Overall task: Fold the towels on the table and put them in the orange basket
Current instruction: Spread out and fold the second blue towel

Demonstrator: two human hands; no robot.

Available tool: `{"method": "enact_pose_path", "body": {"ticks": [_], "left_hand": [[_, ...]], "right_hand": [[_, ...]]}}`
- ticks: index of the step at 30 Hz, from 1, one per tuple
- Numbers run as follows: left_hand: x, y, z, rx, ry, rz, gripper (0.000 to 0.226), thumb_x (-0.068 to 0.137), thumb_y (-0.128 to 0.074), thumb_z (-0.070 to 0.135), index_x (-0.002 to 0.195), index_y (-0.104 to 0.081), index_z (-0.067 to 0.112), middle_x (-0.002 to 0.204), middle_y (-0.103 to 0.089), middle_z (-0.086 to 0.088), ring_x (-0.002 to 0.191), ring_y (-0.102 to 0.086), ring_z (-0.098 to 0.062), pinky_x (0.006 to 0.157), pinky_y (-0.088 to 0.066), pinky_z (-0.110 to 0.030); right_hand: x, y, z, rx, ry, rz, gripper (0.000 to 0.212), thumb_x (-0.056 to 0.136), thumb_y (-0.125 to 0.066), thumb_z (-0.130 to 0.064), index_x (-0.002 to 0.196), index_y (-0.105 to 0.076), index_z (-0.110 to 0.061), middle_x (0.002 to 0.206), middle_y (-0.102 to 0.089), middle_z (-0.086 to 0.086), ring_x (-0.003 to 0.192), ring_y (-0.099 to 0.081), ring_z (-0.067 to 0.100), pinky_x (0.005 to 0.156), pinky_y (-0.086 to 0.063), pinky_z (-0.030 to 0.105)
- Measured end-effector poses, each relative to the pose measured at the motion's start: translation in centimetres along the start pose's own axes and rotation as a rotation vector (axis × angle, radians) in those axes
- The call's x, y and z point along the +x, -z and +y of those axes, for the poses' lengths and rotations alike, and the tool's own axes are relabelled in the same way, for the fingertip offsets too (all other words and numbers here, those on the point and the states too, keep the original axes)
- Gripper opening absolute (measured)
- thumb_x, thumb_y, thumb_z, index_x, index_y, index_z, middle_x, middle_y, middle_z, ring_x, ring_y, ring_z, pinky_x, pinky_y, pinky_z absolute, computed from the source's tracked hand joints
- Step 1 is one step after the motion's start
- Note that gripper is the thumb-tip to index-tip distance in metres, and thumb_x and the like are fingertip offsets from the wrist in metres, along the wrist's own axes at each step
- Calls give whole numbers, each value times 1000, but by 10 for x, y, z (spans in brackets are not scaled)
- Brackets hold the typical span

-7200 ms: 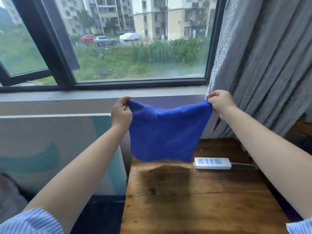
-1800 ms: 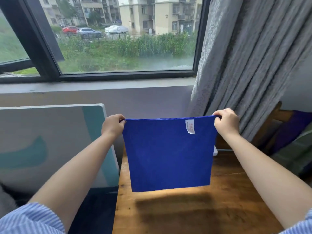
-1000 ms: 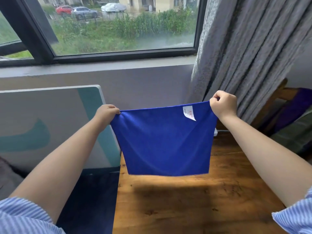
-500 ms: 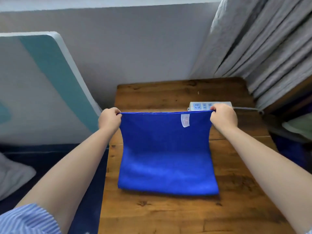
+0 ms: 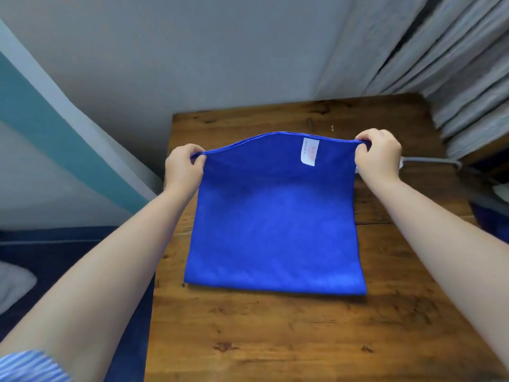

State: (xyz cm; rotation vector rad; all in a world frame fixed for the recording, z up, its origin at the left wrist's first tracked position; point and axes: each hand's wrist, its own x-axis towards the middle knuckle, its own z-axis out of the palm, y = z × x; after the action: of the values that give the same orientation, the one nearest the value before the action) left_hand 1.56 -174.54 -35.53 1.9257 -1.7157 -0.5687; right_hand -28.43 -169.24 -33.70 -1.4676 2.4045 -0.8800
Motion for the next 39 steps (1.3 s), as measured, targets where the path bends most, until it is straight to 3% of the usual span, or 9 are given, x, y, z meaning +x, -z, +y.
{"method": "enact_pose_path", "body": {"ticks": [3, 7, 11, 15, 20, 25, 33, 36, 39], "left_hand": [[-15, -4, -16, 1, 31, -35, 20, 91, -49, 14, 102, -65, 8, 107, -63, -10, 87, -49, -11, 77, -37, -24], [-38, 5, -39, -3, 61, -86, 19, 88, -52, 10, 102, -65, 5, 108, -63, -13, 95, -56, -22, 81, -37, -24], [-64, 12, -58, 34, 3, -180, 17, 84, -58, -1, 99, -66, -2, 112, -62, -19, 105, -58, -31, 82, -43, -28], [-84, 11, -71, 70, -48, -230, 18, 82, -60, -5, 98, -68, -6, 115, -60, -22, 104, -59, -32, 86, -43, -23], [-80, 9, -69, 77, -46, -185, 18, 85, -58, 2, 100, -65, -3, 106, -63, -20, 96, -60, -31, 81, -41, -27], [-52, 3, -51, 13, 8, -78, 15, 87, -54, 9, 95, -65, 3, 97, -65, -14, 83, -54, -20, 75, -37, -25], [-9, -13, -20, -70, 183, 102, 15, 87, -48, 12, 94, -61, 8, 84, -54, 0, 77, -47, -16, 68, -34, -23], [-21, -20, -32, -63, 141, 29, 14, 87, -48, 9, 93, -60, 6, 83, -54, -1, 77, -46, -17, 63, -29, -14], [-46, -20, -56, 2, 120, -57, 14, 87, -48, 7, 94, -59, 2, 86, -56, -7, 80, -48, -19, 68, -30, -21]], "right_hand": [[-19, -3, 11, 31, 8, -21, 24, 86, -45, 2, 102, -63, 2, 108, -61, 22, 100, -56, 30, 67, -28, 7], [-53, 5, 34, 51, 58, -61, 19, 81, -51, 6, 94, -64, 5, 99, -62, 25, 94, -57, 34, 70, -30, 9], [-95, 9, 54, 52, 133, -111, 17, 74, -53, 15, 83, -65, 7, 90, -61, 26, 86, -59, 36, 70, -44, 30], [-128, 2, 66, 83, 122, -140, 20, 71, -52, 20, 81, -65, 9, 90, -59, 27, 85, -59, 39, 73, -49, 39], [-121, -2, 60, 48, 95, -115, 17, 77, -51, 14, 86, -64, 8, 94, -59, 27, 88, -57, 36, 73, -43, 29], [-84, -10, 38, 72, 39, -22, 14, 86, -49, 3, 94, -61, 4, 105, -57, 22, 97, -54, 28, 73, -34, 15], [-40, -32, 15, 186, -111, 48, 16, 88, -48, -1, 100, -57, 2, 112, -54, 19, 101, -53, 27, 75, -37, 19], [-61, -35, 34, 202, -70, -14, 15, 84, -49, 5, 96, -58, 5, 109, -54, 22, 98, -53, 30, 74, -35, 15], [-95, -31, 63, 190, -33, -48, 18, 78, -49, 14, 91, -60, 9, 102, -55, 26, 94, -54, 35, 69, -36, 14]]}}
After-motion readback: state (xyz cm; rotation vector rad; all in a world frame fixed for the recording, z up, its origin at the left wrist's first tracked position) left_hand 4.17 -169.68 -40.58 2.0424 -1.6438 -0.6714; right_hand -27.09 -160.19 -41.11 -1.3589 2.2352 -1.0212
